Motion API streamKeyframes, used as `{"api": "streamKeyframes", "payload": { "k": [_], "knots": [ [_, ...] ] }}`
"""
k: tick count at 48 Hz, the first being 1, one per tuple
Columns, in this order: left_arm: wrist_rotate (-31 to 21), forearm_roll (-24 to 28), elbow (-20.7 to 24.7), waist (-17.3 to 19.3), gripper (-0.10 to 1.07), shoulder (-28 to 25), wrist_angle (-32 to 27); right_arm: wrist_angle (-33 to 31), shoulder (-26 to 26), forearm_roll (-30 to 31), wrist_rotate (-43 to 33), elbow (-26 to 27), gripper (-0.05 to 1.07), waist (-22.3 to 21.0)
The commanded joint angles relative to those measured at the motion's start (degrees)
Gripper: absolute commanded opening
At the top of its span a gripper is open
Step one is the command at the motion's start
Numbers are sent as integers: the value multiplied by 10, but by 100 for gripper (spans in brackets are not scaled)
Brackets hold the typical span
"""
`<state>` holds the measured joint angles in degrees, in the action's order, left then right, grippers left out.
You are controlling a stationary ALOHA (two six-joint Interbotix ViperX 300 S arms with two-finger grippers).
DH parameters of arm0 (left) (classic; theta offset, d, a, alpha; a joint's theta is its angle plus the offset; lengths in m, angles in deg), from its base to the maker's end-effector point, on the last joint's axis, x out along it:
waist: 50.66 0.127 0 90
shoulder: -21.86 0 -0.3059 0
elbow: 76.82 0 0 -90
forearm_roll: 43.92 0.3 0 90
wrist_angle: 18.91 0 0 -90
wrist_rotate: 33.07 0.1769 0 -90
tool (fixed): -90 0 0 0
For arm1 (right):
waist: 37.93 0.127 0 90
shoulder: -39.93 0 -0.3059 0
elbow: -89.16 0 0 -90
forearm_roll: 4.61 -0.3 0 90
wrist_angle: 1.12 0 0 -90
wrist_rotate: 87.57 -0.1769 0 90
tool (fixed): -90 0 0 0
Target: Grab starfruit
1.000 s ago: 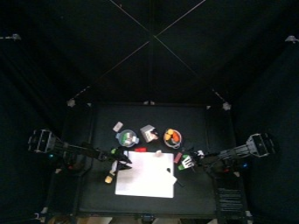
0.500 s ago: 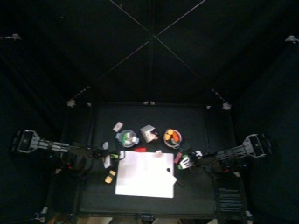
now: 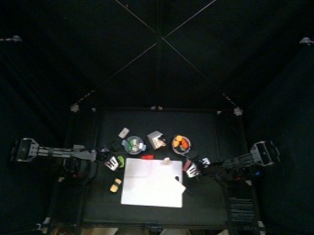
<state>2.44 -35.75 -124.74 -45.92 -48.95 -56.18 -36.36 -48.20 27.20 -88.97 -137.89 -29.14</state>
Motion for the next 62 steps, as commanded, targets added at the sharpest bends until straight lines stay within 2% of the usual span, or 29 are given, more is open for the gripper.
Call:
{"api": "streamKeyframes", "payload": {
  "k": [1, 8, 14, 20, 27, 38, 51, 62],
  "knots": [
    [-51, 50, 13, 1, 77, -18, -4, -1, 6, 4, 0, 11, 88, -1],
    [-118, 124, 23, -7, 78, -53, -5, -1, 6, 4, -1, 11, 88, -1],
    [-128, 145, 31, -17, 81, -74, -9, -2, 6, 4, 1, 15, 88, -1],
    [-127, 117, 39, -18, 90, -76, -14, -1, 6, 14, 1, 21, 88, -2],
    [-130, 53, 39, -18, 102, -67, -29, -1, 6, 28, 1, 27, 88, -4],
    [-137, -20, 37, -9, 103, -80, -26, -1, 6, 56, 1, 29, 88, -3],
    [-149, -33, 41, 3, 103, -122, 4, -1, 1, 76, 1, 25, 88, -4],
    [-156, -18, 42, 11, 103, -168, 37, -1, 0, 79, 1, 28, 88, -4]
  ]
}}
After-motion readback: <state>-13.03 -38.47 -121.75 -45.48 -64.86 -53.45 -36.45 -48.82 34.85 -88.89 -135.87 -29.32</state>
